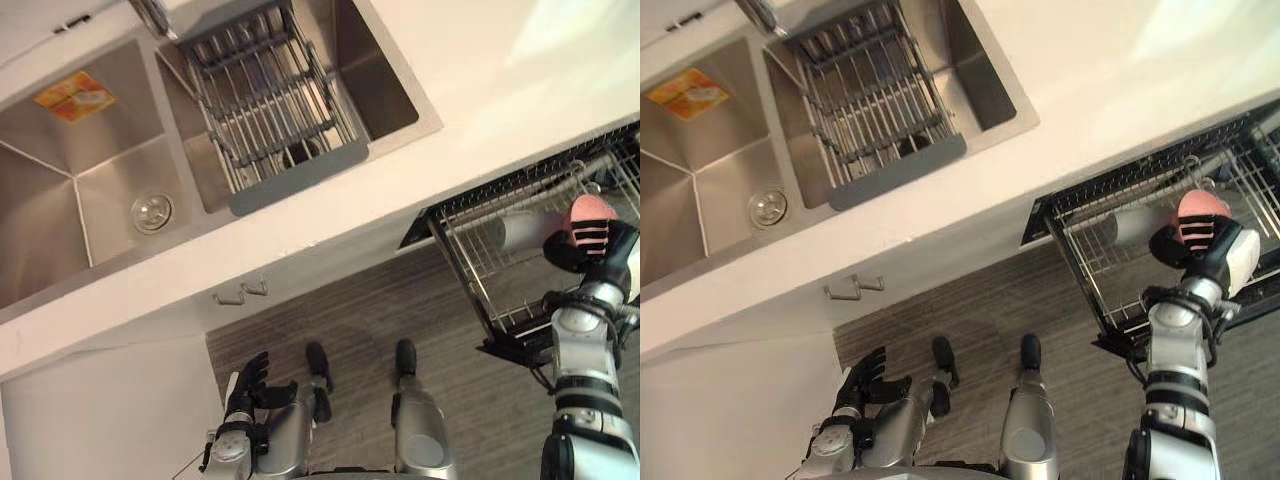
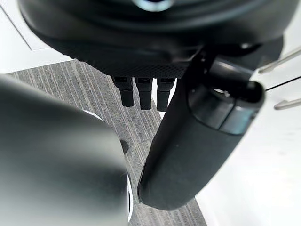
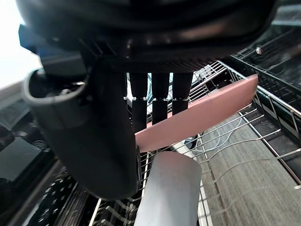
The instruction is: Walk over to the sink, pick up the cup, carry it to the dishwasher, place the cup inside the dishwasher, then close the dishwasher door
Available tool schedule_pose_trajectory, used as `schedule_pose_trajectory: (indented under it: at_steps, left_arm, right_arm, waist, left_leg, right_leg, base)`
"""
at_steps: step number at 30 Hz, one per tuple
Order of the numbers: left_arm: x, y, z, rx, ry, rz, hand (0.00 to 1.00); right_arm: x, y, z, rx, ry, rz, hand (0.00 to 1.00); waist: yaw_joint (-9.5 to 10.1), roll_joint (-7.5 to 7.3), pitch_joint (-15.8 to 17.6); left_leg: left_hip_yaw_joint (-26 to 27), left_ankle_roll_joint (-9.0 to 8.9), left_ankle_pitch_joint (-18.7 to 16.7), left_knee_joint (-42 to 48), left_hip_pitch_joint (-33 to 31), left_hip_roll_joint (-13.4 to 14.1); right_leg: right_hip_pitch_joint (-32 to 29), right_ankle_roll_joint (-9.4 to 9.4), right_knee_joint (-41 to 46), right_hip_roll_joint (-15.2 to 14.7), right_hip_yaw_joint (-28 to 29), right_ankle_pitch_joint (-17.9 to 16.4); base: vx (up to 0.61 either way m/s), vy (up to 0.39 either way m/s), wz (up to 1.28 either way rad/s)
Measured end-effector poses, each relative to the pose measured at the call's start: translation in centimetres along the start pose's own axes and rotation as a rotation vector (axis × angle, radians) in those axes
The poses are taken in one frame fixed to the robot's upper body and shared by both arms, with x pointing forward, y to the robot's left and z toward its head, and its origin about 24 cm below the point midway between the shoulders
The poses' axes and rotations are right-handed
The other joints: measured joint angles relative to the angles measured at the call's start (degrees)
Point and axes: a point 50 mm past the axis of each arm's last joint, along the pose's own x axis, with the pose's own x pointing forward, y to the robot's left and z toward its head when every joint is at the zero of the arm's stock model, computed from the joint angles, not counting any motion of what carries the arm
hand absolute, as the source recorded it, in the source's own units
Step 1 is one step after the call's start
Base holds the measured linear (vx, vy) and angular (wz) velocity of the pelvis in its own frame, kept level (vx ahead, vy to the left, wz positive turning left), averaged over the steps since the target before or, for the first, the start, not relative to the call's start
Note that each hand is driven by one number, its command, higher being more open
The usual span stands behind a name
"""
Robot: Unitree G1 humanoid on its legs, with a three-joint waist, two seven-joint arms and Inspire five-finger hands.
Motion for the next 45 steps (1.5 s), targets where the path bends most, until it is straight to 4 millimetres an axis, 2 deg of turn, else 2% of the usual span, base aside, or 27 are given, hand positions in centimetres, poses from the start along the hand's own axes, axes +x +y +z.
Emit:
schedule_pose_trajectory:
  at_steps: [4, 9, 12, 17, 19, 23, 26, 28, 29, 30, 33, 35, 36, 38, 41, 45]
  left_arm:
    - [0.6, -0.6, 0.9, -0.005, -0.017, -0.013, 0.9]
    - [1.0, -0.9, 1.4, 0.004, -0.025, -0.014, 0.9]
    - [1.0, -0.8, 1.4, 0.003, -0.024, -0.01, 0.9]
    - [1.1, -0.9, 1.6, 0.003, -0.027, -0.011, 0.9]
    - [1.3, -0.8, 1.8, -0.001, -0.027, -0.008, 0.9]
    - [1.4, -0.7, 2.1, -0.01, -0.034, 0.0, 0.9]
    - [1.5, -0.2, 2.2, -0.024, -0.036, 0.018, 0.9]
    - [1.5, 0.3, 2.3, -0.034, -0.037, 0.035, 0.9]
    - [1.5, 0.3, 2.3, -0.035, -0.036, 0.036, 0.9]
    - [1.6, 0.4, 2.3, -0.033, -0.037, 0.037, 0.9]
    - [1.6, 0.4, 2.5, -0.033, -0.041, 0.036, 0.9]
    - [1.7, 0.1, 2.7, -0.038, -0.045, 0.03, 0.9]
    - [1.7, 0.0, 2.7, -0.041, -0.046, 0.027, 0.9]
    - [1.7, -0.4, 2.9, -0.046, -0.051, 0.015, 0.9]
    - [1.7, -0.9, 3.1, -0.055, -0.057, 0.0, 0.9]
    - [1.7, -1.3, 3.0, -0.063, -0.053, -0.01, 0.9]
  right_arm:
    - [1.8, -0.2, 1.3, 0.028, 0.019, -0.011, 0.9]
    - [1.8, 0.0, 1.2, 0.067, 0.04, -0.005, 0.9]
    - [1.7, 0.0, 1.9, 0.133, 0.028, -0.008, 0.9]
    - [1.0, -0.2, 4.4, 0.327, -0.067, -0.015, 0.9]
    - [0.2, -0.7, 5.3, 0.42, -0.133, -0.025, 0.9]
    - [-1.0, -2.7, 5.8, 0.54, -0.204, -0.092, 0.9]
    - [-2.5, -4.4, 4.7, 0.589, -0.22, -0.179, 0.9]
    - [-3.9, -5.7, 2.7, 0.598, -0.186, -0.249, 0.9]
    - [-4.3, -6.0, 2.0, 0.596, -0.172, -0.268, 0.9]
    - [-5.1, -6.6, 0.5, 0.584, -0.132, -0.3, 0.9]
    - [-6.7, -7.6, -2.8, 0.585, -0.017, -0.343, 0.9]
    - [-8.0, -8.1, -4.9, 0.601, 0.065, -0.362, 0.9]
    - [-8.3, -8.1, -5.3, 0.608, 0.08, -0.361, 0.9]
    - [-8.6, -7.8, -6.1, 0.623, 0.12, -0.35, 0.9]
    - [-8.5, -6.3, -7.0, 0.699, 0.191, -0.298, 0.9]
    - [-8.1, -2.6, -7.3, 0.809, 0.282, -0.173, 0.9]
  waist:
    - [0.0, 0.57, 1.3]
    - [-0.01, 0.7, 2.09]
    - [-0.02, 0.66, 2.13]
    - [0.05, 0.59, 2.17]
    - [-0.02, 0.21, 2.4]
    - [-0.03, -0.6, 2.84]
    - [0.01, -2.14, 2.63]
    - [0.17, -3.62, 2.51]
    - [0.23, -3.91, 2.36]
    - [0.45, -4.57, 2.01]
    - [0.75, -5.46, 1.47]
    - [0.8, -5.57, 1.33]
    - [0.81, -5.58, 1.26]
    - [0.86, -5.59, 1.24]
    - [1.46, -5.54, 1.2]
    - [1.87, -4.99, 0.86]
  left_leg:
    - [-0.75, 0.06, -1.26, 2.43, -2.65, -0.03]
    - [-0.82, 0.31, -1.82, 3.15, -3.29, -0.05]
    - [-0.95, 0.37, -1.83, 3.18, -3.36, -0.28]
    - [-1.15, 0.46, -1.76, 3.18, -3.36, -0.62]
    - [-1.22, 0.48, -1.74, 3.18, -3.33, -0.67]
    - [-1.2, 0.47, -1.75, 3.09, -2.66, -0.63]
    - [-0.54, 0.33, -1.9, 2.98, -1.71, -0.12]
    - [0.51, 0.08, -2.67, 3.3, -0.52, 0.38]
    - [0.73, 0.08, -2.81, 3.43, -0.31, 0.53]
    - [1.39, -0.07, -3.11, 3.69, 0.17, 0.89]
    - [2.24, -0.48, -4.51, 5.84, 0.36, 2.14]
    - [2.5, -0.9, -5.75, 7.62, 0.68, 3.16]
    - [2.62, -0.94, -5.94, 7.83, 0.74, 3.33]
    - [3.11, -1.07, -6.21, 8.2, 0.83, 3.7]
    - [4.14, -1.18, -6.3, 8.28, 0.81, 4.12]
    - [5.0, -1.22, -6.27, 8.0, 0.4, 4.38]
  right_leg:
    - [-2.34, 0.28, 0.0, 0.09, 1.59, 0.74]
    - [-2.61, 0.52, -0.01, -0.13, 1.7, 0.95]
    - [-2.63, 0.58, -0.01, -0.35, 1.63, 0.99]
    - [-2.54, 0.58, -0.06, -0.38, 1.48, 1.0]
    - [-2.42, 0.57, -0.13, -0.38, 1.4, 1.0]
    - [-1.77, 0.57, -0.14, -0.37, 1.3, 1.01]
    - [-1.15, 0.53, -0.2, -0.25, 1.73, 0.98]
    - [-0.39, 0.22, -0.16, 0.03, 2.49, 0.72]
    - [-0.25, 0.1, -0.08, 0.11, 2.56, 0.59]
    - [-0.07, -0.29, 0.09, 0.31, 2.85, 0.2]
    - [0.23, -0.89, 0.94, 0.94, 2.95, -0.8]
    - [0.18, -0.58, 2.98, 1.22, 2.8, -1.71]
    - [0.07, -0.6, 3.49, 1.28, 2.75, -2.04]
    - [-0.6, -0.66, 5.0, 1.35, 2.56, -2.89]
    - [-2.0, -0.81, 6.9, 1.4, 2.5, -3.65]
    - [-3.52, -0.91, 7.89, 1.39, 2.49, -3.93]
  base:
    - [0.01, 0.024, -0.22]
    - [-0.01, 0.008, -0.02]
    - [-0.01, 0.004, 0.01]
    - [0.0, 0.0, 0.0]
    - [0.0, 0.0, 0.0]
    - [0.0, 0.0, 0.0]
    - [-0.01, -0.014, -0.1]
    - [-0.01, -0.005, -0.2]
    - [0.0, -0.008, -0.18]
    - [0.0, -0.009, -0.16]
    - [0.02, -0.015, -0.18]
    - [0.04, -0.01, -0.13]
    - [0.03, -0.016, -0.09]
    - [0.02, -0.019, -0.07]
    - [0.01, -0.024, -0.12]
    - [0.0, -0.015, -0.09]
